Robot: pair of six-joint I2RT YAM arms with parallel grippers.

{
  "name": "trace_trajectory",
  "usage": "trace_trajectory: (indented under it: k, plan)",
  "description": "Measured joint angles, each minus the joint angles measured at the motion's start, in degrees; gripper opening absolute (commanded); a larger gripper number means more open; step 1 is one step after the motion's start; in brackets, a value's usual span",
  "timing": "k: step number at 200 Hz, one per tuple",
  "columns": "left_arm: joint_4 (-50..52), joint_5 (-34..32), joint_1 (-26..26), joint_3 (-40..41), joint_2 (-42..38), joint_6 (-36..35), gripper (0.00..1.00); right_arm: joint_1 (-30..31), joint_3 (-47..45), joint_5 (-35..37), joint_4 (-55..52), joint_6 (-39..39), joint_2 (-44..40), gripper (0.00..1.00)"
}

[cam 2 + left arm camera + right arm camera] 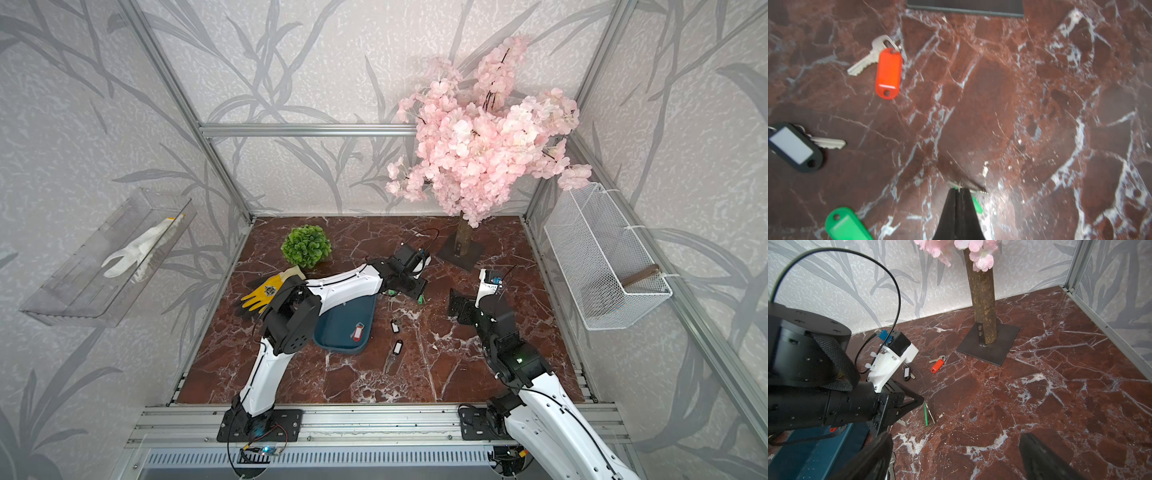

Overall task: Take the keys out of the storage box
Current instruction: Place the key at the center of the board.

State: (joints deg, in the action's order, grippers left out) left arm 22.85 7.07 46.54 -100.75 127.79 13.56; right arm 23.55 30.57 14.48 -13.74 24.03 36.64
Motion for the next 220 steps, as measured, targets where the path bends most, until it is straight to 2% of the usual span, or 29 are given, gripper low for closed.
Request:
trace_trajectory:
  k: [103, 137, 189, 220]
  plan:
    - [5.7, -6.6, -0.1, -11.5, 8.6, 2.1, 0.00, -0.3, -0.6, 0.0, 0.1, 0.7, 0.6, 0.99]
    - [7.3, -7.5, -0.5, -12.5, 9.3, 2.5, 0.12, -0.3, -0.7, -0.1, 0.1, 1.0, 1.1, 0.99]
    - [8.4, -7.5, -0.6, -12.6, 9.2, 3.0, 0.24, -0.3, -0.7, -0.6, 0.1, 1.0, 1.4, 0.99]
    - [8.3, -7.8, -0.7, -8.9, 5.4, 2.9, 0.33, -0.3, -0.7, -1.5, 0.1, 0.8, 1.5, 0.99]
